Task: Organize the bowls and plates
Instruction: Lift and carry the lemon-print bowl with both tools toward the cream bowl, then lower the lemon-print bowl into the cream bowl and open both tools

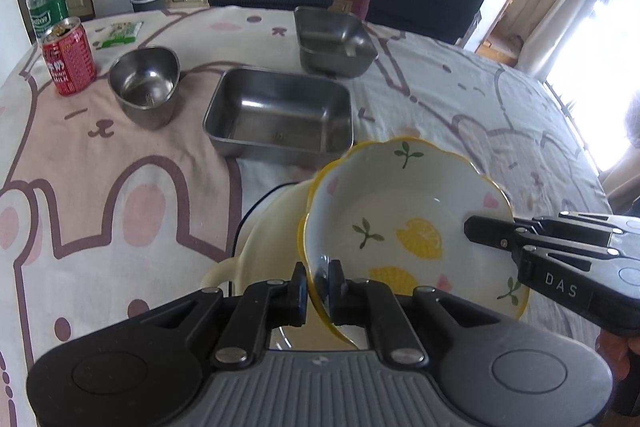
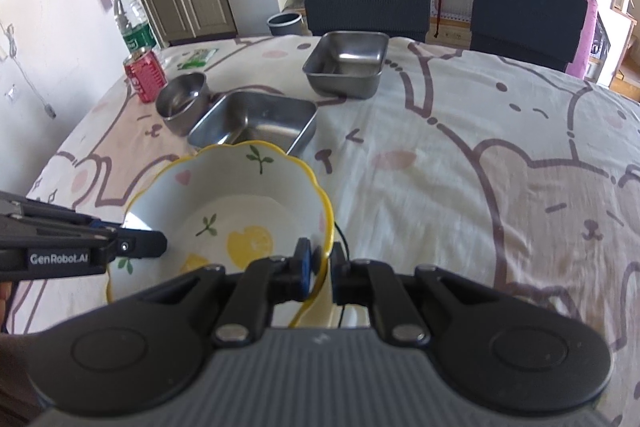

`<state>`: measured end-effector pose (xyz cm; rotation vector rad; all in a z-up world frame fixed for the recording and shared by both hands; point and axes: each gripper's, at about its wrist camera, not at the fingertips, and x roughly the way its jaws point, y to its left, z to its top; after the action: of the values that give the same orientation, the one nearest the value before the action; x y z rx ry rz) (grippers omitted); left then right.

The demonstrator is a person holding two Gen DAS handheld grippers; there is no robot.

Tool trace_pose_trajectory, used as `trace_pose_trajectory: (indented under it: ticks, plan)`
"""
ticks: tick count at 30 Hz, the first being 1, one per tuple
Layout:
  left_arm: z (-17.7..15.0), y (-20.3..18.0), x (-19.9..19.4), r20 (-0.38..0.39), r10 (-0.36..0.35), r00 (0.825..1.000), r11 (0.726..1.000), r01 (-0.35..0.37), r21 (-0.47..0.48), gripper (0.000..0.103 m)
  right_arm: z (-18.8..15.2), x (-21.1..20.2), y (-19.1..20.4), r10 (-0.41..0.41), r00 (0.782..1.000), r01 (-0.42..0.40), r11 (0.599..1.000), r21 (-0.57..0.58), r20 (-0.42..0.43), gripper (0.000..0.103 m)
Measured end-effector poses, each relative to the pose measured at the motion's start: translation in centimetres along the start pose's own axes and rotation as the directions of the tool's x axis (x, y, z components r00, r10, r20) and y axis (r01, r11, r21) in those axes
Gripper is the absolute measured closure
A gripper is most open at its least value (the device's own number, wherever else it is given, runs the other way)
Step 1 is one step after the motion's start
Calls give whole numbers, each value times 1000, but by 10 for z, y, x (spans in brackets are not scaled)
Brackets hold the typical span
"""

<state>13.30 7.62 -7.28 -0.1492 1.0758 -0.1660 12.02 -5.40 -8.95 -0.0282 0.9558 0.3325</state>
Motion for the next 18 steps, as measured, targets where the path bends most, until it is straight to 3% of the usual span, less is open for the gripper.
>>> trace_pose_trajectory:
  ticks: [18]
  plan:
    - [-7, 4, 15, -87, 31, 996, 999, -28, 34, 89, -6, 16, 11, -8, 997, 3, 998, -66, -74, 91]
